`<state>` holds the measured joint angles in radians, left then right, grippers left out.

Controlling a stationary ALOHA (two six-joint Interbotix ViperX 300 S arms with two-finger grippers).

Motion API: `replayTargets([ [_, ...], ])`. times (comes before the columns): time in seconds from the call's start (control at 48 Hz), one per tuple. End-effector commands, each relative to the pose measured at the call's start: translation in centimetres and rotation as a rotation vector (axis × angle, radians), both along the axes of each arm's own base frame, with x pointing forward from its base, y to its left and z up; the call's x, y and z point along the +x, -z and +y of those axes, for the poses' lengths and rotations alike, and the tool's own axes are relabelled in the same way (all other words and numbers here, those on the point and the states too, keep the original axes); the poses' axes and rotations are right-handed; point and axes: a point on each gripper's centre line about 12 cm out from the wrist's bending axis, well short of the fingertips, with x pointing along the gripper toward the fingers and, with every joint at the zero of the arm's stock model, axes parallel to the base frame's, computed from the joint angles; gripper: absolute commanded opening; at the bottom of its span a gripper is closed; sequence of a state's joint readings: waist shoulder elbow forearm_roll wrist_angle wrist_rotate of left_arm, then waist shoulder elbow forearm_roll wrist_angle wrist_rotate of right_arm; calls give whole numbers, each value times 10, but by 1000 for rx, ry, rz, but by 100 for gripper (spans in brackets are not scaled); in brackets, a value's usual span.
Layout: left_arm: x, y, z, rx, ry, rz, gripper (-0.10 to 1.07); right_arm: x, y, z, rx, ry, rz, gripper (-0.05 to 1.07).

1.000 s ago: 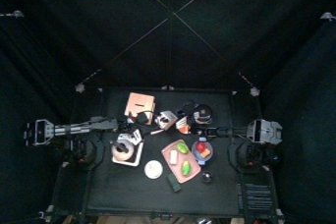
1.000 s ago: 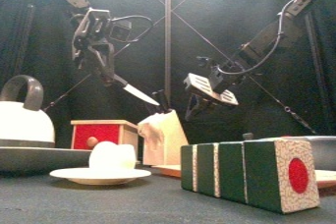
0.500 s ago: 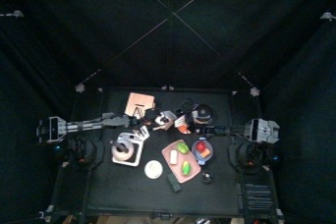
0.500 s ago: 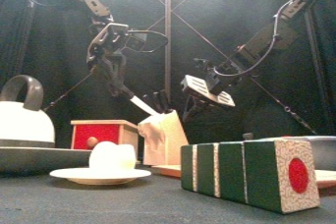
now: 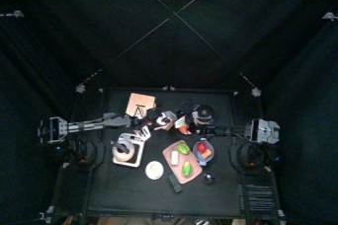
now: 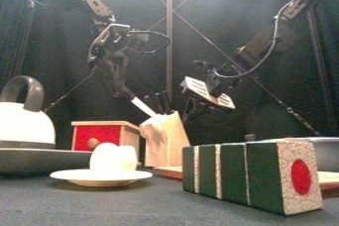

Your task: Place pairing knife back in holder

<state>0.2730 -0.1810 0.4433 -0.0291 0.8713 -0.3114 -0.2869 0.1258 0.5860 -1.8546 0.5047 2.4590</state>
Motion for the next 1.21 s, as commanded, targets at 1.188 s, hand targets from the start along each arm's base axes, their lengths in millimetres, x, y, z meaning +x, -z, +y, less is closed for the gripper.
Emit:
replayTargets([
  [1.188,53,-6,21,37,-1,-29,62,14,-5,4,82,-52,-36,28],
])
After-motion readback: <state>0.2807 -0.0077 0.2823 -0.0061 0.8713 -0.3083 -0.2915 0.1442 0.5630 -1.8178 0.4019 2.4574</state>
